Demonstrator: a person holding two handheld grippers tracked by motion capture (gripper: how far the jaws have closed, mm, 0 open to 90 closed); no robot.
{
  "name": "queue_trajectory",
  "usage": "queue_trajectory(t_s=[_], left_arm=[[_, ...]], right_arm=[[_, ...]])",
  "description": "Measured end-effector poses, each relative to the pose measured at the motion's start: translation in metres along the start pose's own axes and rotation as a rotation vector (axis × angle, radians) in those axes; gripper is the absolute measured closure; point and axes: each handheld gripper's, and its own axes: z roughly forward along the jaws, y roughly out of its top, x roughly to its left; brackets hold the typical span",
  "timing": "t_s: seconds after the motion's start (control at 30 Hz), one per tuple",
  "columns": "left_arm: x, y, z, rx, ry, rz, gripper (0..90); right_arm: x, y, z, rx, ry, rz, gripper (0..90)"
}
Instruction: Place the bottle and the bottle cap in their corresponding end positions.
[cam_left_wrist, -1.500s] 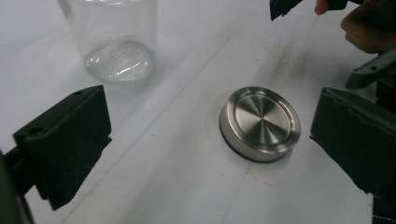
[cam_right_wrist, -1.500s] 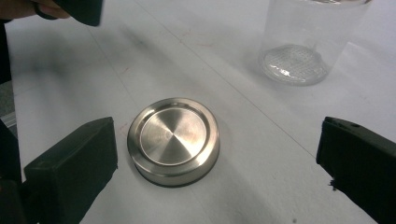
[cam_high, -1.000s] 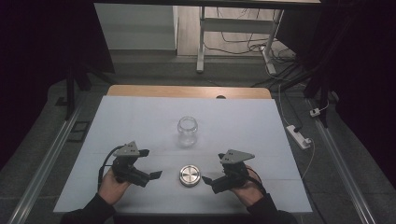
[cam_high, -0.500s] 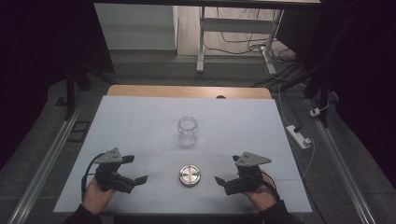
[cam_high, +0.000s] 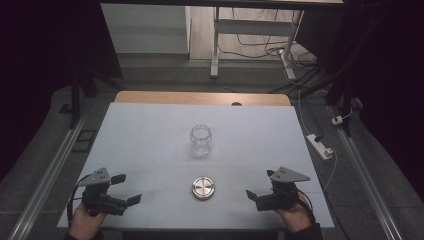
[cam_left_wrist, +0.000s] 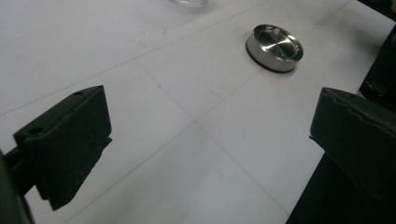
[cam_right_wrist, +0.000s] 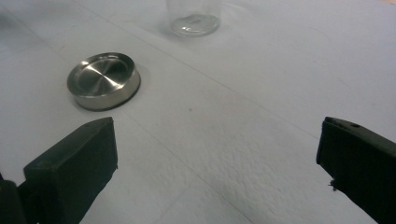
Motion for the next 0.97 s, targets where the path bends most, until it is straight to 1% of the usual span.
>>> queue_trajectory(t_s=[0.2,0.33,0.47,0.6,0.67,0.73,0.87,0.97], left_arm=[[0.002,-0.014,-0.01,0.016,0.053,-0.021,0.0],[0.003,-0.021,-0.012,0.033,0.08,-0.037,0.0],[0.003,-0.026,-0.014,0.057,0.12,-0.041,0.0],[0.002,-0.033,-0.016,0.089,0.152,-0.043,0.0],[0.001,-0.035,-0.019,0.085,0.167,-0.047,0.0],[0.0,-0.036,-0.021,0.103,0.189,-0.052,0.0],[0.0,-0.037,-0.021,0.116,0.196,-0.057,0.0],[0.001,-0.037,-0.02,0.123,0.192,-0.056,0.0]], right_arm=[[-0.007,-0.01,-0.011,0.011,-0.039,0.036,0.0],[-0.01,-0.018,-0.018,0.026,-0.065,0.065,0.0],[-0.014,-0.026,-0.024,0.039,-0.084,0.095,0.0],[-0.016,-0.032,-0.028,0.063,-0.107,0.105,0.0],[-0.016,-0.035,-0.03,0.08,-0.115,0.111,0.0],[-0.016,-0.038,-0.03,0.1,-0.124,0.11,0.0],[-0.015,-0.038,-0.03,0.108,-0.128,0.112,0.0],[-0.015,-0.038,-0.029,0.116,-0.129,0.099,0.0]])
